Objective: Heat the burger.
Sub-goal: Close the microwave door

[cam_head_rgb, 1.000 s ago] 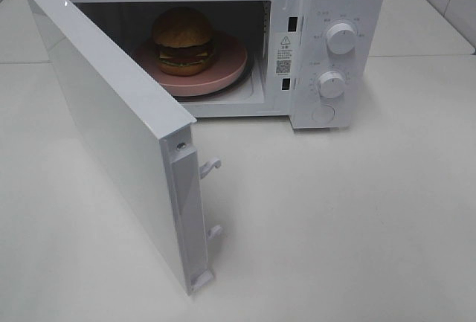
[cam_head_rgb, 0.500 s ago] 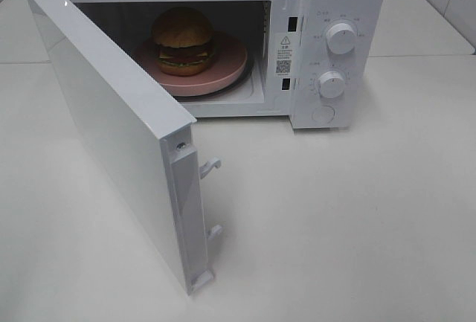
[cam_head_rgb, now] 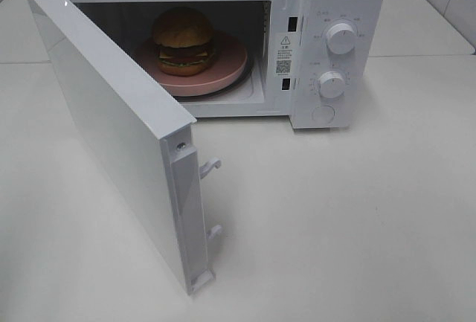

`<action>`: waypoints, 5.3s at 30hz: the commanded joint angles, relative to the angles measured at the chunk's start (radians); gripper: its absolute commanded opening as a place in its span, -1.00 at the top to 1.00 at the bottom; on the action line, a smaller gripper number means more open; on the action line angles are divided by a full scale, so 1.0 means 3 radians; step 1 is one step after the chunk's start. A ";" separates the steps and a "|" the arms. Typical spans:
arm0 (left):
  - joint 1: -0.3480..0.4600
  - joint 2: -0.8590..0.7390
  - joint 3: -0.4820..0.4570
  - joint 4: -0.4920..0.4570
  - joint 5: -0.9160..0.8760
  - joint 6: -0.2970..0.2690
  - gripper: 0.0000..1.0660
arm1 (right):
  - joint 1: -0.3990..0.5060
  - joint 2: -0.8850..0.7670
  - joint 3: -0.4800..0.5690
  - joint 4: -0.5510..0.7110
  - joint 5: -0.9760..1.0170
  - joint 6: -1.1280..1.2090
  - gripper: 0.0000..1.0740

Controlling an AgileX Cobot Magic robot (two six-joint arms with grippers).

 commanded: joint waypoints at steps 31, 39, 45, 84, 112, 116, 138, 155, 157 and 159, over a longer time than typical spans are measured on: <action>-0.0017 0.1517 0.0440 -0.0003 -0.2150 -0.0020 1.00 | -0.0023 -0.0100 0.0010 0.0000 -0.0030 -0.0017 -0.43; -0.0017 0.1970 0.0593 0.0133 -0.2900 -0.0023 1.00 | -0.0023 -0.0100 0.0010 0.0000 -0.0030 -0.0017 -0.43; -0.0017 0.2417 0.1017 0.0310 -0.3910 -0.0253 1.00 | -0.0023 -0.0100 0.0010 0.0000 -0.0030 -0.0017 -0.43; -0.0160 0.4747 0.0473 0.2170 -0.5640 -0.1070 1.00 | -0.0023 -0.0100 0.0010 0.0000 -0.0030 -0.0017 -0.43; -0.0890 0.5157 -0.0140 0.1793 -0.5237 -0.1087 1.00 | -0.0023 -0.0100 0.0010 0.0000 -0.0030 -0.0017 -0.43; -0.0890 0.5157 -0.0140 0.1763 -0.5220 -0.1087 1.00 | -0.0023 -0.0100 0.0010 0.0000 -0.0030 -0.0017 -0.43; -0.1287 0.5350 -0.0500 0.1500 -0.4967 -0.1087 1.00 | -0.0023 -0.0100 0.0010 0.0000 -0.0030 -0.0017 -0.43; -0.1743 0.5637 -0.1123 0.1127 -0.4597 -0.1080 1.00 | -0.0023 -0.0100 0.0010 0.0000 -0.0030 -0.0017 -0.43; -0.1763 0.5660 -0.1197 0.1117 -0.4590 -0.1083 1.00 | -0.0023 -0.0100 0.0010 0.0000 -0.0030 -0.0017 -0.43; -0.1770 0.5693 -0.1267 0.1117 -0.4567 -0.1083 1.00 | -0.0023 -0.0100 0.0010 0.0000 -0.0030 -0.0017 -0.43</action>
